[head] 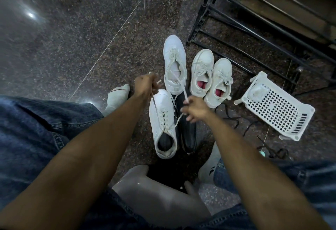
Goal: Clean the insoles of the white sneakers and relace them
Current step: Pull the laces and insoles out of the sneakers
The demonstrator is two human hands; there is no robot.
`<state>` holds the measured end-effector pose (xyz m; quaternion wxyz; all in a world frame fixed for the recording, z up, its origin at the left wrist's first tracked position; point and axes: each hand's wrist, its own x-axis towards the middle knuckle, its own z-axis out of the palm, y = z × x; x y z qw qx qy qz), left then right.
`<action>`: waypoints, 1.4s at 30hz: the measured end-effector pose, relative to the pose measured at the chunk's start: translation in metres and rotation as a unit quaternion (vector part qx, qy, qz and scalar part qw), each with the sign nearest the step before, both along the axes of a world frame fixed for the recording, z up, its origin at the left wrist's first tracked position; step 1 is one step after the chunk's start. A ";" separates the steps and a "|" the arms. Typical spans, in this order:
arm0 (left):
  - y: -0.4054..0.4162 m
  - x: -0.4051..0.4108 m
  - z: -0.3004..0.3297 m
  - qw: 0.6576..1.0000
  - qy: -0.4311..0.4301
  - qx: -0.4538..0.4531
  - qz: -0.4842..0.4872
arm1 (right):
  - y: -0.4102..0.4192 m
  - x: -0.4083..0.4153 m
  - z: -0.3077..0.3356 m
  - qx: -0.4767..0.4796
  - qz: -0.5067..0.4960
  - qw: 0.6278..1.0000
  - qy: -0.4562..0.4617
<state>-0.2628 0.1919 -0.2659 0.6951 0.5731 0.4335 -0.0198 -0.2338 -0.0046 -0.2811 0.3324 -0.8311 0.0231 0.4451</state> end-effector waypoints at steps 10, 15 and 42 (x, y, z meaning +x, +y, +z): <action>-0.032 -0.077 -0.056 0.854 0.228 0.270 -0.381 | 0.013 -0.091 -0.034 -0.171 0.186 0.965 -0.067; -0.051 -0.095 -0.060 0.820 0.228 0.251 -0.460 | 0.019 -0.094 -0.041 -0.187 0.184 0.958 -0.118; -0.082 -0.127 -0.082 0.659 0.158 0.541 -0.497 | 0.005 -0.074 -0.051 -0.142 0.036 0.989 -0.001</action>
